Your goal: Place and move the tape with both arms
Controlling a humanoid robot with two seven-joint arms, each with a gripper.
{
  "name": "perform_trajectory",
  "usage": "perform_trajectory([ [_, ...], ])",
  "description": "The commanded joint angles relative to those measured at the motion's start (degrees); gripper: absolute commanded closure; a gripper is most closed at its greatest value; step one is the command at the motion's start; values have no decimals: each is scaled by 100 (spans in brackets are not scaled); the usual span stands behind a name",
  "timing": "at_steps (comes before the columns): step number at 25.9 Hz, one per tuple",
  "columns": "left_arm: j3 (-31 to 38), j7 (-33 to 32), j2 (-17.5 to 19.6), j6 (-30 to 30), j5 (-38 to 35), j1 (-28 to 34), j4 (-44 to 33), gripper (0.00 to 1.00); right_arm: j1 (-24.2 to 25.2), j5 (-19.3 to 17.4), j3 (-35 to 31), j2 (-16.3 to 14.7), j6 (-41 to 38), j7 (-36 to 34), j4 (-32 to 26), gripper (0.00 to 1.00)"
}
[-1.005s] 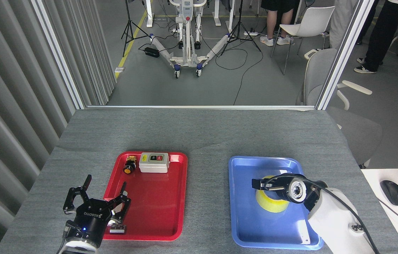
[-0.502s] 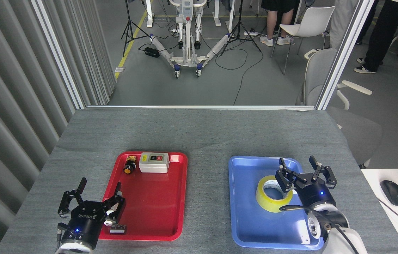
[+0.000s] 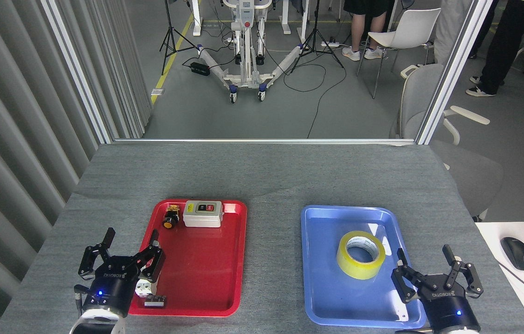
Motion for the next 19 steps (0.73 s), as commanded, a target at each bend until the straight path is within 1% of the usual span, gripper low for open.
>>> perform_trajectory([
  [1, 0, -11, 1, 5, 3, -54, 10, 0, 223, -105, -110, -75, 20, -3, -165, 0],
  [5, 0, -11, 1, -4, 3, -54, 19, 0, 328, -114, -136, -75, 11, -47, -244, 0],
  [7, 0, -11, 10, -4, 3, -54, 28, 0, 390, -123, -136, -22, 11, -47, -297, 0],
  [12, 0, -11, 10, -4, 3, -45, 28, 0, 390, -140, -198, -31, -15, -47, -297, 0],
  [19, 0, 16, 115, -4, 12, -54, 45, 0, 390, -131, -206, -31, -24, -38, -297, 0],
])
